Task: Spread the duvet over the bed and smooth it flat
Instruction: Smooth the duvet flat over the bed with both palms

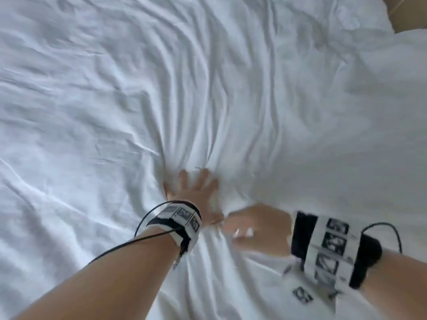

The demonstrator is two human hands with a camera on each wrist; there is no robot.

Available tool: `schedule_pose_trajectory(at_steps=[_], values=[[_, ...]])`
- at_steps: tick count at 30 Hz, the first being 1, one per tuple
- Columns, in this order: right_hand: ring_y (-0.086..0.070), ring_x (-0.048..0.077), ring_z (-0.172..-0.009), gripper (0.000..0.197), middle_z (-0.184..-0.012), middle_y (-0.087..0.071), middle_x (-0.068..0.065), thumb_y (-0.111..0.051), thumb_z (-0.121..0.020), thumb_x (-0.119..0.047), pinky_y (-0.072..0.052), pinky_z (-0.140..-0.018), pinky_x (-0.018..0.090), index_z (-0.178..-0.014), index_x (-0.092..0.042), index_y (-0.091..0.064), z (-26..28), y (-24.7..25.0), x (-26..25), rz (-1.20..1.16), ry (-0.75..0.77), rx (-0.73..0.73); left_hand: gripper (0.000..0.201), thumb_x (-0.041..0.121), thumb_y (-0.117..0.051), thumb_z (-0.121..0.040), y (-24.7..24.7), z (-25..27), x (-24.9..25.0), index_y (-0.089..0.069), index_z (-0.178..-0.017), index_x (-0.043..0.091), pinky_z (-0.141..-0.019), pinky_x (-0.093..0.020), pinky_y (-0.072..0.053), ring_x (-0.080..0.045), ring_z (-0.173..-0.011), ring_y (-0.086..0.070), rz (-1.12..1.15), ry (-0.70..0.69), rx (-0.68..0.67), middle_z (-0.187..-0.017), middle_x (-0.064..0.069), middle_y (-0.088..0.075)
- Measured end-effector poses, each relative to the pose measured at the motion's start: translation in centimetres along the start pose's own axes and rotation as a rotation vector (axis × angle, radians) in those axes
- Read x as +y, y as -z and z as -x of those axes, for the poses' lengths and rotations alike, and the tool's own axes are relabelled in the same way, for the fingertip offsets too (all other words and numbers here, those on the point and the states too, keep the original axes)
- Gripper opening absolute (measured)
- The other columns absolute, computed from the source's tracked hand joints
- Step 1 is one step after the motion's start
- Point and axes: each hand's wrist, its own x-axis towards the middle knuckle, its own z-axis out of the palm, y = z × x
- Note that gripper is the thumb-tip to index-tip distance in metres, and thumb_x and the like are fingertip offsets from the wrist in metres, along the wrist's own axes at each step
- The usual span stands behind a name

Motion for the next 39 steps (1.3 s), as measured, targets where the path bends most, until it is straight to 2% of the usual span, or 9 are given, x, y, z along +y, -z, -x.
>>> schedule_pose_trajectory(at_steps=[4,7,11,13,16,21,24,27,39], values=[[-0.034,0.027,-0.137,0.072,-0.152,-0.031,0.004,-0.061,-0.080,-0.050,-0.031,-0.112,0.036,-0.142,-0.025,-0.034,-4.1,13.3,5.4,0.067,-0.509,0.428,0.067,0.062,-0.055,-0.080,0.9,4.4,-0.3,-0.034,-0.140,0.040,-0.115,-0.051,-0.027,-0.025,-0.144,-0.022,0.039,-0.087,-0.074,-0.158,0.009,-0.017],[-0.005,0.033,-0.147,0.093,-0.160,-0.002,0.009,-0.057,-0.075,-0.066,-0.014,-0.118,0.051,-0.149,-0.033,-0.012,-8.8,9.3,3.1,0.085,-0.540,0.191,0.044,0.054,-0.053,-0.087,4.4,6.0,-3.4,-0.059,-0.122,0.029,-0.104,-0.035,-0.046,-0.014,-0.118,-0.056,0.311,-0.005,0.102,-0.132,0.006,-0.059],[0.032,0.044,-0.136,0.102,-0.153,0.034,0.003,-0.060,-0.076,-0.055,0.008,-0.111,0.066,-0.143,-0.045,0.016,-11.2,-5.2,-9.9,0.199,-0.275,-0.135,0.071,0.058,-0.052,-0.085,7.8,4.5,-12.9,-0.029,-0.146,0.029,-0.117,-0.045,-0.028,-0.022,-0.141,-0.032,0.128,0.159,0.382,-0.155,0.003,-0.030],[0.028,0.045,-0.138,0.093,-0.153,0.033,0.009,-0.062,-0.081,-0.042,0.007,-0.111,0.067,-0.145,-0.043,0.005,-10.3,-9.8,-14.4,0.147,-0.101,-0.327,0.080,0.060,-0.051,-0.085,7.4,4.3,-16.1,-0.019,-0.150,0.028,-0.121,-0.045,-0.013,-0.024,-0.146,-0.019,0.019,0.176,0.308,-0.159,0.003,-0.015],[-0.024,0.034,-0.141,0.053,-0.154,-0.024,0.012,-0.054,-0.086,-0.044,-0.017,-0.115,0.057,-0.136,-0.036,-0.040,-9.4,-13.1,-17.2,-0.020,0.092,-0.434,0.099,0.075,-0.051,-0.072,3.1,4.3,-21.1,-0.007,-0.150,0.035,-0.121,-0.053,-0.002,-0.034,-0.147,-0.008,0.068,0.280,0.161,-0.161,0.004,-0.001],[-0.060,0.025,-0.112,0.029,-0.118,-0.065,0.009,-0.064,-0.085,-0.022,-0.041,-0.093,0.022,-0.112,-0.010,-0.065,-13.2,-4.2,-13.8,-0.169,-0.145,0.259,0.121,0.087,-0.049,-0.056,-3.7,7.3,-29.6,0.015,-0.147,0.040,-0.117,-0.063,0.005,-0.033,-0.148,0.015,0.160,0.458,0.112,-0.159,0.008,0.021],[-0.048,0.032,-0.123,0.062,-0.131,-0.053,0.015,-0.062,-0.075,-0.048,-0.042,-0.103,0.040,-0.126,-0.014,-0.054,-17.6,3.3,-9.7,0.089,-0.452,0.556,0.122,0.085,-0.052,-0.059,-5.1,10.4,-33.5,0.014,-0.149,0.036,-0.118,-0.060,0.008,-0.035,-0.148,0.012,0.227,0.540,0.123,-0.158,0.003,0.024],[-0.021,0.033,-0.142,0.102,-0.154,-0.020,0.015,-0.056,-0.055,-0.078,-0.025,-0.114,0.050,-0.142,-0.033,-0.028,-21.3,3.6,-10.5,0.087,-0.654,0.364,0.119,0.080,-0.052,-0.065,-5.9,12.2,-35.9,0.014,-0.150,0.030,-0.119,-0.056,0.007,-0.024,-0.150,0.007,0.216,0.556,0.106,-0.159,0.000,0.023],[0.048,0.042,-0.125,0.116,-0.138,0.053,0.016,-0.068,-0.061,-0.067,0.027,-0.096,0.070,-0.141,-0.048,0.014,-29.5,-19.2,-34.5,0.249,-0.216,-0.076,0.076,0.056,-0.063,-0.074,-2.9,18.2,-49.5,-0.035,-0.140,0.031,-0.107,-0.049,-0.034,-0.033,-0.130,-0.043,0.092,0.701,0.130,-0.146,-0.002,-0.031]])
